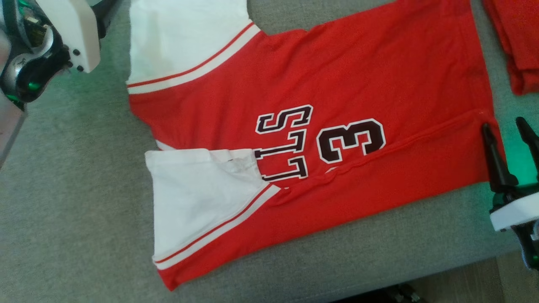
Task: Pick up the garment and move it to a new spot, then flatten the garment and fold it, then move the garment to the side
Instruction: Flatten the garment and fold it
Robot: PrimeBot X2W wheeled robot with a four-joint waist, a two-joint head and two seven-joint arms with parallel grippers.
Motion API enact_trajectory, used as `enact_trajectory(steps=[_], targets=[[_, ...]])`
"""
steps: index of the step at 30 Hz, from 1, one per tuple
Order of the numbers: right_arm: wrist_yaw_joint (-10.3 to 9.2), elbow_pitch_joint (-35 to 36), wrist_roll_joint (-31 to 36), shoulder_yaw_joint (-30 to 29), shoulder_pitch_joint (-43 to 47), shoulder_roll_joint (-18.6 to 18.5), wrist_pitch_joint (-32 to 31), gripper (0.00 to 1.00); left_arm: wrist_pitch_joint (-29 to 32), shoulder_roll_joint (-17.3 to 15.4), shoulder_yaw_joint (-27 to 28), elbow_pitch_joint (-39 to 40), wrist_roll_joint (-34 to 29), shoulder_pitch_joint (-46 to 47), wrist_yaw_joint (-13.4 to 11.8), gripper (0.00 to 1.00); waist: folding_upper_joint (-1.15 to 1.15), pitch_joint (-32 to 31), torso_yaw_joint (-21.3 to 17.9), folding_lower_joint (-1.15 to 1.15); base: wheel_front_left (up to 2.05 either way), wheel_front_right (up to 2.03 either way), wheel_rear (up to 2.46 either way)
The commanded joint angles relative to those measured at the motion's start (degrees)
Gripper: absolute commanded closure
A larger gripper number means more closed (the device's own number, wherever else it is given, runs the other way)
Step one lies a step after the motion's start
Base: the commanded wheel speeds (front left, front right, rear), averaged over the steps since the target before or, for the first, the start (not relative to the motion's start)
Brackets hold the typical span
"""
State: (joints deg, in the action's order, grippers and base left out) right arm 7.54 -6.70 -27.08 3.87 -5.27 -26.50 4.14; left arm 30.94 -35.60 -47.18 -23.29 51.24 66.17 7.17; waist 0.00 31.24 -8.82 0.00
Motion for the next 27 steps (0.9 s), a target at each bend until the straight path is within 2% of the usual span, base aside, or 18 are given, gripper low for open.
enact_trajectory(steps=[1, 6, 14, 20, 21, 22, 24, 27], targets=[[-0.05, 0.9, 0.1, 0.8, 0.1, -1.1, 0.7, 0.0, 0.0, -3.0, 1.6, 0.5, 0.5, 3.1, 0.3, 0.0, 0.0, 1.2, -1.0, 0.0, 0.0, 0.0, 0.0], [-0.05, -0.7, -0.3, 1.4, -1.2, -0.6, 1.7, 0.0, -0.1, -2.6, 0.6, -2.6, 5.1, 3.1, 0.3, 0.0, 0.0, 2.2, -1.9, 0.0, 0.0, 0.0, 0.0], [-0.05, -2.7, -0.6, 2.2, -2.8, -0.3, 3.0, 0.0, -1.9, -4.2, -3.1, -4.5, 5.7, 4.5, 0.3, 0.0, 0.0, 2.9, -2.8, 0.0, 0.0, 0.0, 0.0], [-0.05, -4.4, -0.4, 1.5, -3.8, 0.2, 4.1, 0.0, -1.1, -4.3, -4.7, -4.3, 9.4, 4.9, 0.3, 0.01, 0.0, 3.1, -3.4, 0.0, 0.0, 0.0, 0.0], [-0.05, -4.9, -0.3, 1.3, -4.1, 0.3, 4.4, 0.0, -0.5, -4.6, -5.4, -3.7, 10.7, 5.0, 0.3, 0.27, 0.0, 3.2, -3.7, 0.0, 0.0, 0.0, 0.0], [-0.05, -5.2, -0.2, 1.3, -4.3, 0.4, 4.5, 0.0, -0.2, -4.9, -5.9, -3.3, 11.0, 5.2, 0.3, 0.45, 0.0, 3.3, -3.7, 0.0, 0.0, 0.0, 0.0], [-0.05, -5.6, -0.2, 1.3, -4.5, 0.5, 4.8, 0.0, -0.5, -5.4, -6.5, -2.7, 11.3, 5.5, 0.3, 1.0, 0.0, 3.4, -3.9, 0.0, 0.0, 0.0, 0.0], [-0.05, -6.1, -0.1, 1.2, -5.1, 0.5, 5.1, 0.0, -2.2, -5.9, -7.3, -2.1, 11.1, 6.3, 0.3, 1.0, 0.0, 3.6, -4.0, 0.0, 0.0, 0.0, 0.0]])
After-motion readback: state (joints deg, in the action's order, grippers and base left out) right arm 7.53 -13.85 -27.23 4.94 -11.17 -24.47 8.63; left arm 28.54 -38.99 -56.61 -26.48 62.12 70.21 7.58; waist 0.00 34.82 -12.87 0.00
